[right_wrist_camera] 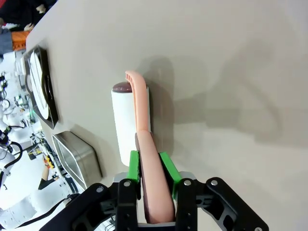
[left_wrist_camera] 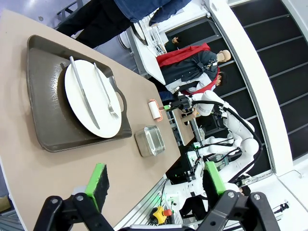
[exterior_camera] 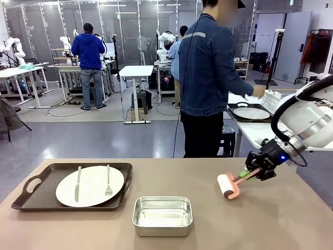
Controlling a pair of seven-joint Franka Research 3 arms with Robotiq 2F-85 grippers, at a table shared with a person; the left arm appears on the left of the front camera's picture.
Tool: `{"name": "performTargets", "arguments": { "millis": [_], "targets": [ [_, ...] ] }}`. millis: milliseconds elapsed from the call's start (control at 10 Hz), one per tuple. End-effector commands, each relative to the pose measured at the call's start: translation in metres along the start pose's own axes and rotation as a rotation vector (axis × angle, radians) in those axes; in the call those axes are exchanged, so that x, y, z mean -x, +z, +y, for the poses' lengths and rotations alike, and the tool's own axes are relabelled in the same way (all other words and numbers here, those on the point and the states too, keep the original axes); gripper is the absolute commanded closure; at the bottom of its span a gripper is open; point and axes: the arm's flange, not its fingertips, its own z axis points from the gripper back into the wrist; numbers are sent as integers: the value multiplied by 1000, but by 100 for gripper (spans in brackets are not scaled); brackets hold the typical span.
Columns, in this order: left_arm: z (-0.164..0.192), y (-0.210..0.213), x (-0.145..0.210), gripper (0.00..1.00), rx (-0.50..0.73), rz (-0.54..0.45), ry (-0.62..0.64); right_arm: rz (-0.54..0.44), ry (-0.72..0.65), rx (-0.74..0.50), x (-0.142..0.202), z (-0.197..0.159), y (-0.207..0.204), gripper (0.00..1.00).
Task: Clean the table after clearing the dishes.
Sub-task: When the left (or right) Handle tray is removed, use the left hand (or right hand) to clean the left (or right) side of the table with the Lint Roller.
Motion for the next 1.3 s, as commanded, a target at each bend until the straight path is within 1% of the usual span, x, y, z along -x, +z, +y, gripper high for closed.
{"name": "performTargets", "arguments": {
  "millis": [0, 300, 500, 600, 700, 800, 900, 1000, 1200],
  "targets": [
    [-1, 2, 1, 0, 1, -5, -1, -23, 10, 225, -5, -79, -1, 78],
    [-1, 2, 1, 0, 1, -5, -1, -78, 9, 376, 4, -100, 50, 78],
    [-1, 2, 1, 0, 1, -5, -1, -109, -19, 486, 6, -100, 72, 78],
    [-1, 2, 1, 0, 1, -5, -1, -142, -37, 506, 8, -93, 85, 78],
    [-1, 2, 1, 0, 1, -5, -1, -175, -9, 513, 12, -77, 98, 78],
    [-1, 2, 1, 0, 1, -5, -1, -176, 19, 541, 17, -62, 105, 78],
    [-1, 2, 1, 0, 1, -5, -1, -201, 53, 497, 22, -43, 117, 78],
    [-1, 2, 1, 0, 1, -5, -1, -229, 95, 506, 30, -20, 132, 78],
    [-1, 2, 1, 0, 1, -5, -1, -283, 152, 564, 49, 22, 158, 78]
  ]
}}
